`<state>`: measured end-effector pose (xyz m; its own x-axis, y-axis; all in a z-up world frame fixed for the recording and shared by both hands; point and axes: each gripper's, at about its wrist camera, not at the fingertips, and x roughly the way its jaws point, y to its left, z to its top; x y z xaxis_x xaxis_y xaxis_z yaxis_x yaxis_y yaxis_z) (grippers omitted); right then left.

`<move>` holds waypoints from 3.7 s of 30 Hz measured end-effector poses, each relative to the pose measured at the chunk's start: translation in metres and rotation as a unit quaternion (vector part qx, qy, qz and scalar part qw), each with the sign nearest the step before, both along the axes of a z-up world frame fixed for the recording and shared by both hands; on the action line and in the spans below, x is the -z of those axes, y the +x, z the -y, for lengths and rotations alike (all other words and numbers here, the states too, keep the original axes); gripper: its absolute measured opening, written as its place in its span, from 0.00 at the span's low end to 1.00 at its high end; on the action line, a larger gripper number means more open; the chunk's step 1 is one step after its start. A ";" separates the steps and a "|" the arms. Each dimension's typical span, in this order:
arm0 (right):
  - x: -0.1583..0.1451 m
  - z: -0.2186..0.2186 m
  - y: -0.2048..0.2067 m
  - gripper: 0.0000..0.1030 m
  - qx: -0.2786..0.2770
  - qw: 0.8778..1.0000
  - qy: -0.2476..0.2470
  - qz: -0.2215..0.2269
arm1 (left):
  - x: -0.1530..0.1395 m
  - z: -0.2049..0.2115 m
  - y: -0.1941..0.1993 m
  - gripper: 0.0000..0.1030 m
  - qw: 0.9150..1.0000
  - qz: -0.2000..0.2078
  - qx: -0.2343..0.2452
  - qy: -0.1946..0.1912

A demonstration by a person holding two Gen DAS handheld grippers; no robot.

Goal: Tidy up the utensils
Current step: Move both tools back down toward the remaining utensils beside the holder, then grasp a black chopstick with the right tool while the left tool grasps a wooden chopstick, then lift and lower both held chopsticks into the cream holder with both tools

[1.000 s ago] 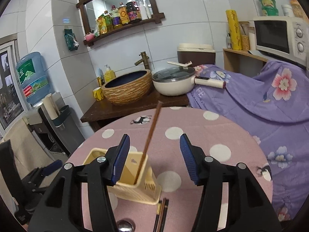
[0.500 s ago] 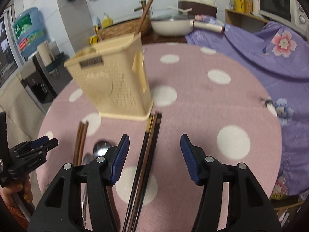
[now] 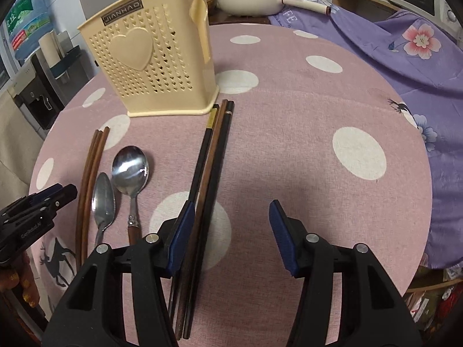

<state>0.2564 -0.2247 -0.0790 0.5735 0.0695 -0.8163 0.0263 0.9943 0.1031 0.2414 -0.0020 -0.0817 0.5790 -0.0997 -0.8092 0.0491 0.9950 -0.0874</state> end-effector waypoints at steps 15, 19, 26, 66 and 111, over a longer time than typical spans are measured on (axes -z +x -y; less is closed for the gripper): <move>0.001 0.002 0.012 0.49 0.016 1.000 -0.014 -0.013 | -0.001 0.006 0.002 0.39 1.000 0.004 0.000 0.003; 0.001 0.009 0.015 0.49 0.023 1.000 -0.012 -0.016 | 0.002 -0.003 0.003 0.39 0.999 0.007 -0.011 0.032; 0.002 0.006 0.020 0.47 0.021 1.000 -0.002 -0.016 | -0.006 -0.018 0.006 0.38 1.000 0.005 -0.027 -0.011; 0.003 -0.007 0.105 0.16 0.038 0.998 -0.048 -0.016 | 0.000 0.020 0.068 0.20 0.998 -0.013 -0.023 0.051; -0.129 0.031 -0.020 0.08 -0.028 0.980 0.087 0.175 | -0.113 -0.003 -0.005 0.07 0.989 0.110 0.060 -0.079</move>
